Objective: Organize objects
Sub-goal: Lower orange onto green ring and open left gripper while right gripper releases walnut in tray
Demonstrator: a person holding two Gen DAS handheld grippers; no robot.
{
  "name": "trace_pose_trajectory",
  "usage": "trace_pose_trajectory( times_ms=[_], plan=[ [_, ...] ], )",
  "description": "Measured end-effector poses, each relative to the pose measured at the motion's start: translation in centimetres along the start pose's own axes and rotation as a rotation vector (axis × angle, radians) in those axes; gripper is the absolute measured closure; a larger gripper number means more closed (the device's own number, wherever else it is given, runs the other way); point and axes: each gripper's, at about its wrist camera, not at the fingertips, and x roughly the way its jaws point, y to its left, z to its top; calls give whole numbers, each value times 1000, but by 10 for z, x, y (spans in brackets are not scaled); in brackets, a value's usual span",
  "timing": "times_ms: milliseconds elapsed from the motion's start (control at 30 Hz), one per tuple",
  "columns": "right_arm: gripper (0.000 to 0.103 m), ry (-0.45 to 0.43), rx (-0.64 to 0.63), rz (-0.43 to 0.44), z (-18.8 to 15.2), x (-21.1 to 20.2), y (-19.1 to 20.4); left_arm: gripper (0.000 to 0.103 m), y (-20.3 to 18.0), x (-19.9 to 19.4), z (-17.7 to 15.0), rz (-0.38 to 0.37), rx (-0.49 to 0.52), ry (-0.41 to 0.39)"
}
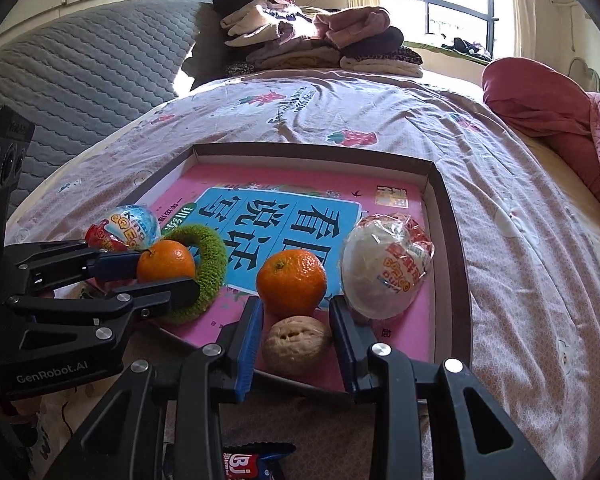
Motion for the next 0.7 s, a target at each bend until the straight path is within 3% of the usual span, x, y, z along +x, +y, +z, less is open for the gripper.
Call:
trace_pose_trajectory(
  times_ms=[467,700],
  plan=[
    [68,-43,-31,-19,6,-15,5,63,3,-2,0,-2,-15,6],
    [68,-68,-29,-12,10,-24,7,55,5,-7,2,2,-27,-7]
  ],
)
